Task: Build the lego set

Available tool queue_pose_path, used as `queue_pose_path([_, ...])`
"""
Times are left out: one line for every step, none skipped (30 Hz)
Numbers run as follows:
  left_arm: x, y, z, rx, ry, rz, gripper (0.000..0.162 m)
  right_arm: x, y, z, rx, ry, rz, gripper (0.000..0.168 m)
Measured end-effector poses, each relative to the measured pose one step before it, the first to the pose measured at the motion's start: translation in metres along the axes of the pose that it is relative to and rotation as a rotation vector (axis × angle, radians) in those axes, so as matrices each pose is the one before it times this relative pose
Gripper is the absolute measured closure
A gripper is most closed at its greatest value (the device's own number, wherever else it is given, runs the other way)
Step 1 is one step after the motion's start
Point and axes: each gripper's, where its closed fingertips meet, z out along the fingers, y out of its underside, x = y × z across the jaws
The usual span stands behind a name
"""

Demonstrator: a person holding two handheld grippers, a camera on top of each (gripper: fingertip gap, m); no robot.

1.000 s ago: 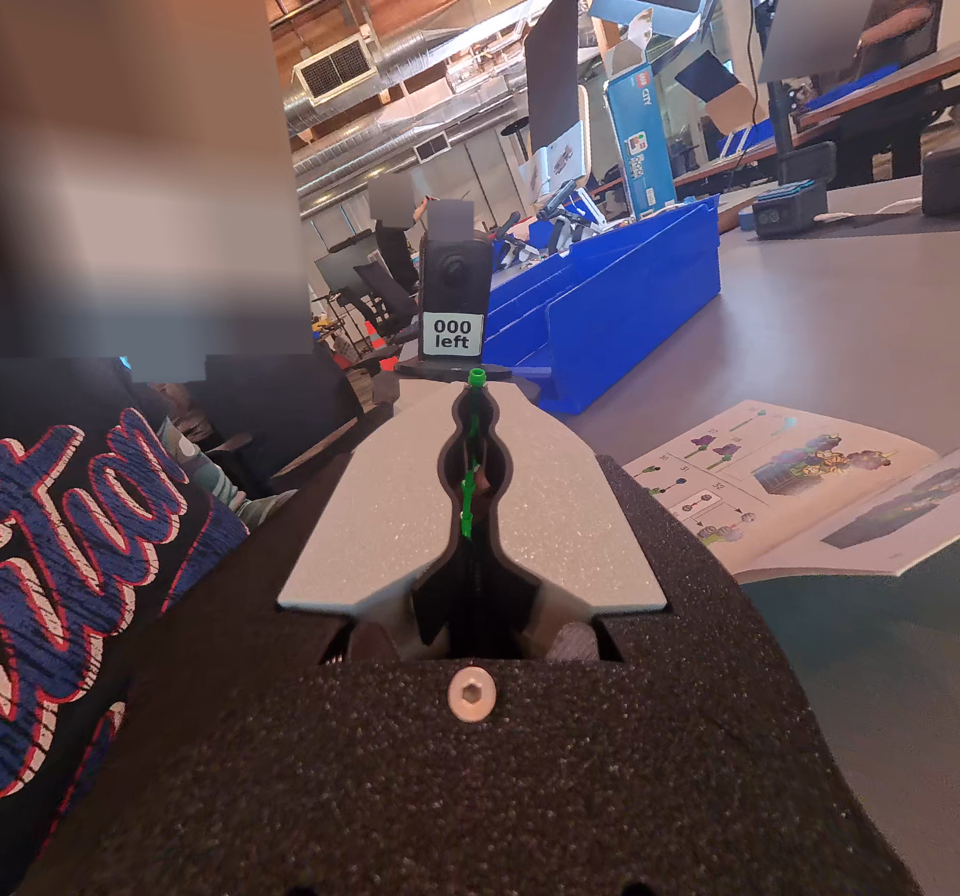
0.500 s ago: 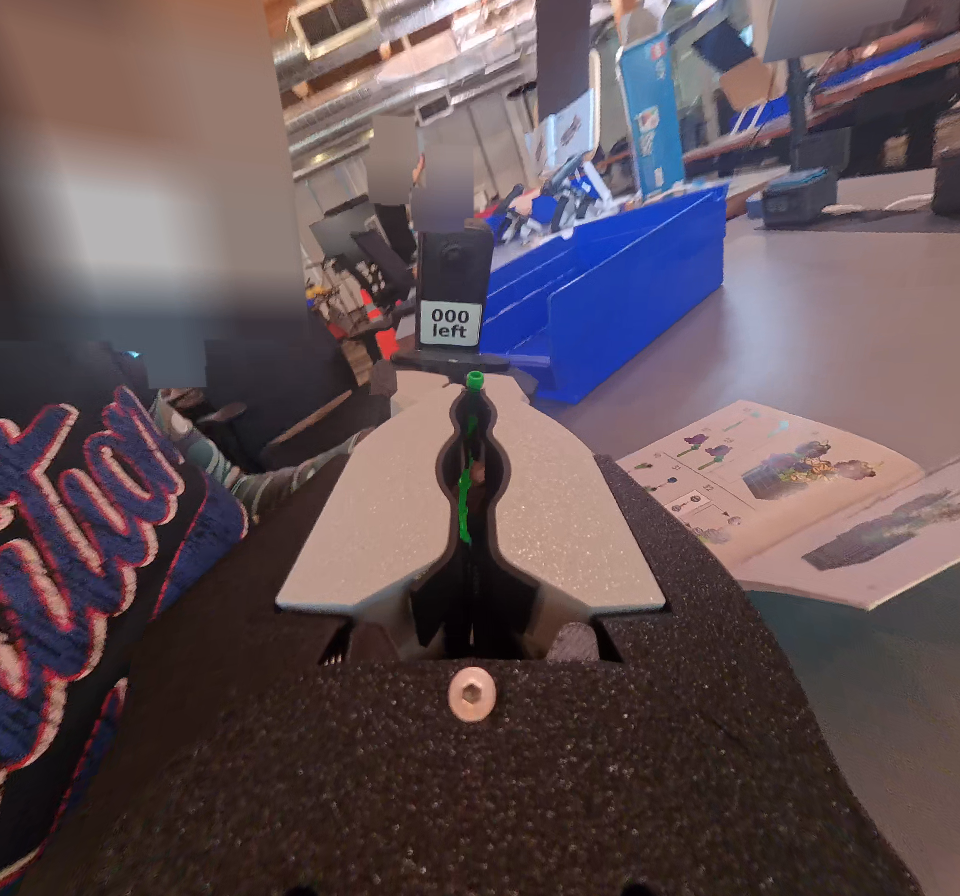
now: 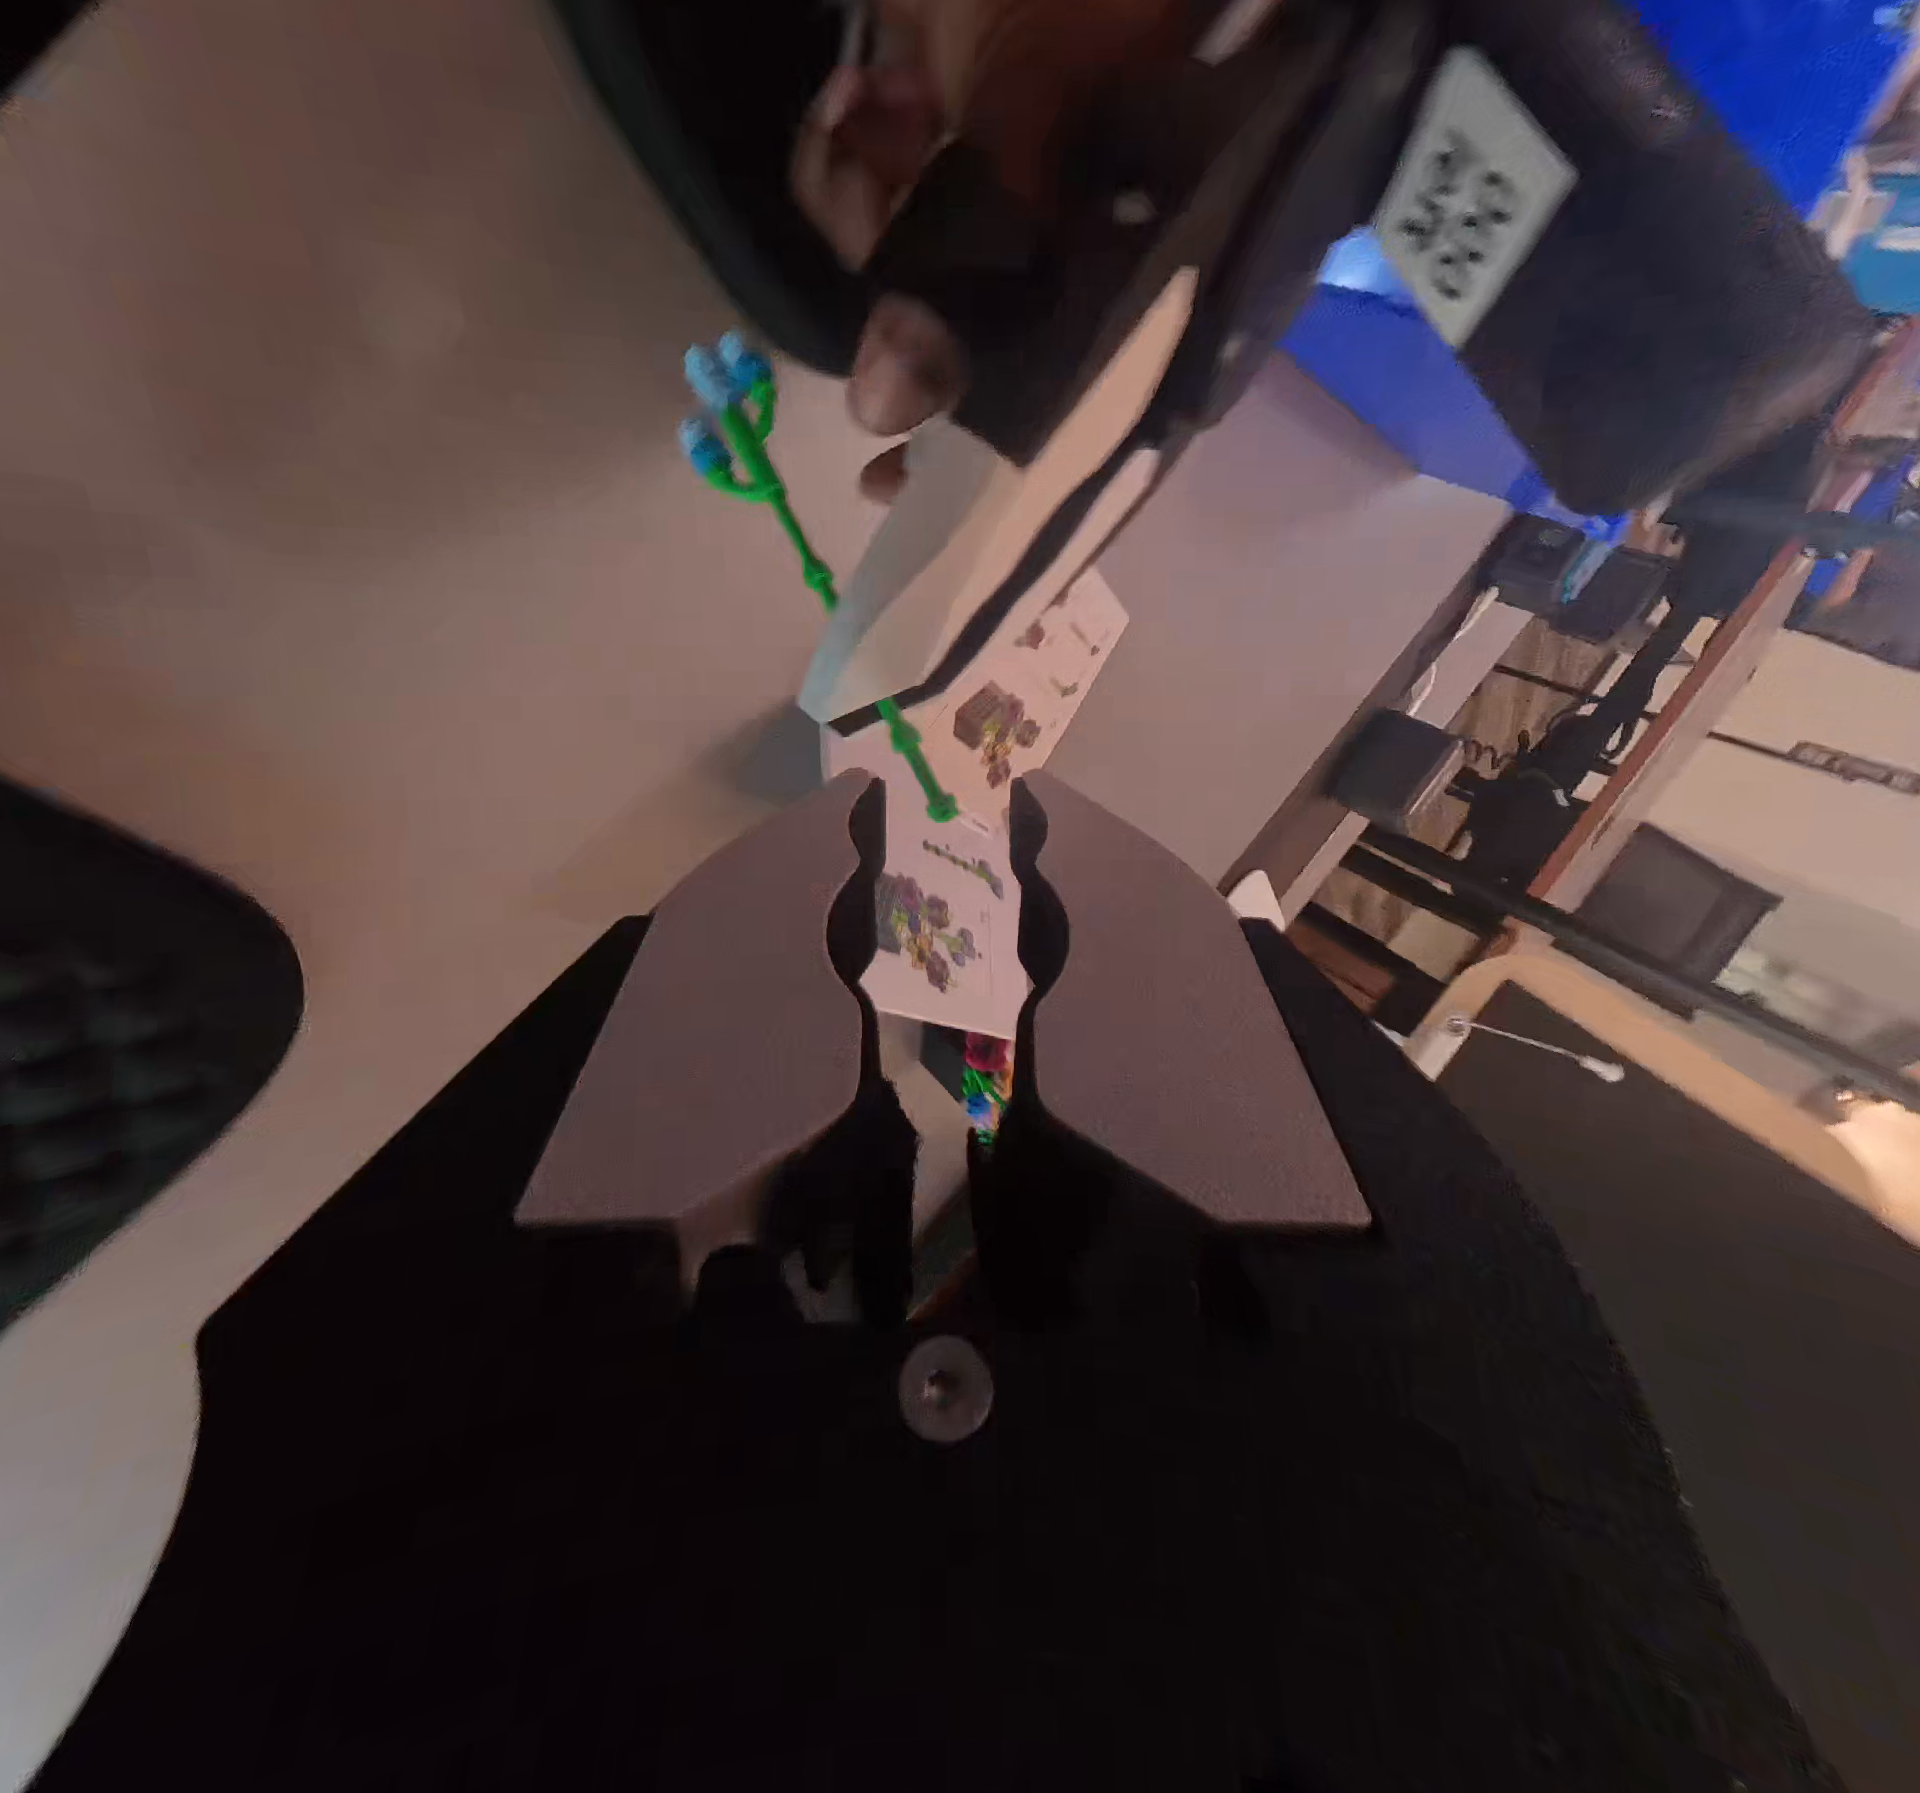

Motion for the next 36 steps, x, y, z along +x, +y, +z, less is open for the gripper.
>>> queue_pose_path([-0.00008,0.00024,0.00022,-0.002,-0.0006,0.0,0.16,-0.00358,0.00171,0.00296,-0.0404,-0.0167,-0.0489,0.145])
queue_pose_path([-0.00013,0.00008,0.00005,-0.0005,-0.0011,0.0004,0.161,-0.00305,0.00117,0.00259,-0.033,-0.012,-0.044,0.145])
queue_pose_path([0.00016,-0.00012,0.0,0.0004,0.0002,0.0022,0.161,-0.00157,0.0007,0.00229,-0.029,-0.0007,-0.0371,0.147])
queue_pose_path([0.00007,0.00011,0.00001,-0.0004,-0.0018,0.0031,0.161,0.00073,0.00106,0.00193,-0.0285,0.0152,-0.0315,0.151])
queue_pose_path([-0.00017,0.00064,0.00042,-0.0046,-0.0034,0.0036,0.16,0.00154,0.00101,0.00107,-0.0247,0.0208,-0.0332,0.156])
queue_pose_path([0.00016,0.00103,0.00088,-0.0089,-0.0029,0.0053,0.16,0.00136,0.00012,0.00013,-0.0148,0.0169,-0.0289,0.162])
queue_pose_path([0.00011,0.00074,0.00059,-0.0057,-0.0023,0.0044,0.16,-0.00078,0.00021,0.00002,-0.0116,-0.0007,-0.0122,0.162])
queue_pose_path([0.0003,-0.00007,0.0001,-0.0001,0.0032,-0.0004,0.16,-0.00065,0.00037,-0.00024,-0.008,0.0006,0.0003,0.162])
queue_pose_path([0.00094,-0.00056,-0.00019,0.0037,0.0112,-0.0044,0.16,-0.00011,0.00011,-0.00064,0.0002,0.0081,0.0022,0.162])
queue_pose_path([0.00201,-0.00132,-0.00076,0.0087,0.0201,-0.0037,0.158,0.00002,0.00018,-0.00103,0.006,0.0105,0.0059,0.162])
queue_pose_path([0.00301,-0.0028,-0.00177,0.0203,0.0275,-0.0005,0.148,-0.00141,0.00164,-0.00106,0.0046,-0.0005,0.0177,0.162])
queue_pose_path([0.0027,-0.0045,-0.00302,0.0335,0.0243,-0.0032,0.133,-0.00133,0.00364,-0.00113,-0.0004,-0.0003,0.0344,0.162])
queue_pose_path([0.00311,-0.00625,-0.00427,0.0453,0.0279,-0.0059,0.117,-0.00146,0.00466,-0.0015,0.0032,-0.0007,0.0478,0.162])
queue_pose_path([0.00478,-0.00859,-0.00543,0.0593,0.0387,-0.0035,0.105,-0.00155,0.00467,-0.00209,0.0133,0.001,0.0621,0.162])
queue_pose_path([0.00561,-0.0114,-0.00643,0.0749,0.0391,0.0032,0.101,-0.00166,0.00475,-0.00269,0.0235,0.0018,0.0812,0.163])
queue_pose_path([0.00581,-0.01419,-0.007,0.0901,0.032,0.0161,0.097,-0.00064,0.00549,-0.00307,0.0311,0.0066,0.105,0.163])
queue_pose_path([0.00486,-0.01584,-0.00704,0.097,0.0181,0.0295,0.095,0.00038,0.00569,-0.00354,0.0414,0.0135,0.1236,0.163])
queue_pose_path([0.00216,-0.01475,-0.0068,0.088,-0.0009,0.0378,0.092,0.00066,0.00555,-0.00375,0.0545,0.0118,0.1408,0.163])
queue_pose_path([0.00023,-0.0132,-0.00615,0.0769,-0.0137,0.0399,0.09,0.0019,0.00525,-0.00383,0.0637,0.0146,0.1586,0.163])
queue_pose_path([-0.00047,-0.0123,-0.00532,0.0737,-0.0169,0.0377,0.09,0.00357,0.00354,-0.00398,0.0802,0.0179,0.1718,0.163])
queue_pose_path([-0.00023,-0.01071,-0.00408,0.069,-0.0143,0.0347,0.089,0.00323,0.00075,-0.00392,0.0999,0.004,0.185,0.163])
queue_pose_path([-0.00007,-0.00759,-0.00275,0.0533,-0.0134,0.0324,0.088,0.00382,-0.00239,-0.00408,0.1181,-0.0025,0.1938,0.163])
queue_pose_path([-0.0007,-0.00334,-0.00127,0.0253,-0.0165,0.0275,0.088,0.00235,-0.00551,-0.0039,0.1297,-0.0151,0.1911,0.163])
queue_pose_path([-0.00224,0.00244,0.00044,-0.0113,-0.024,0.0225,0.089,-0.00001,-0.00591,-0.00247,0.1163,-0.0224,0.1678,0.163])
queue_pose_path([-0.00304,0.00871,0.00206,-0.0511,-0.0266,0.0193,0.092,-0.00076,-0.00381,-0.00048,0.0901,-0.0107,0.1251,0.163])
queue_pose_path([-0.0015,0.01278,0.00361,-0.075,-0.0166,0.0165,0.096,-0.00232,-0.00035,0.00211,0.0587,-0.0058,0.0787,0.163])
queue_pose_path([0.00048,0.01357,0.00513,-0.078,-0.0079,0.0156,0.099,-0.00541,0.00203,0.00439,0.0362,-0.0178,0.0478,0.163])
queue_pose_path([0.00115,0.01258,0.00565,-0.0702,-0.0071,0.0186,0.102,-0.00566,0.00252,0.00604,0.0285,-0.0172,0.046,0.163])
queue_pose_path([0.00108,0.01088,0.00537,-0.0597,-0.0098,0.0202,0.105,-0.00634,0.00236,0.00716,0.0273,-0.0245,0.0532,0.163])
queue_pose_path([0.00127,0.00876,0.00455,-0.0471,-0.0086,0.0166,0.109,-0.00671,0.00271,0.00769,0.022,-0.0342,0.0581,0.163])
queue_pose_path([0.00194,0.00597,0.00333,-0.0315,-0.0006,0.0099,0.114,-0.00546,0.00349,0.00788,0.0142,-0.0311,0.0537,0.163])
queue_pose_path([0.00327,0.0026,0.00226,-0.013,0.0114,0.0018,0.118,-0.00433,0.00455,0.00807,0.0083,-0.0258,0.0449,0.163])
queue_pose_path([0.00338,-0.00015,0.00098,0.0056,0.0171,-0.0082,0.123,-0.0034,0.00571,0.00772,-0.0026,-0.0217,0.0355,0.163])
queue_pose_path([0.0022,-0.00111,-0.00012,0.0142,0.0144,-0.0178,0.129,-0.00202,0.00609,0.00733,-0.0089,-0.0158,0.0273,0.163])
queue_pose_path([0.00132,-0.00082,-0.00083,0.0136,0.0147,-0.0236,0.134,-0.0003,0.00599,0.00634,-0.0127,-0.0052,0.0244,0.163])
queue_pose_path([0.00096,-0.00131,-0.00132,0.0129,0.0153,-0.0273,0.137,0.00089,0.00545,0.00511,-0.0144,0.0008,0.0167,0.163])
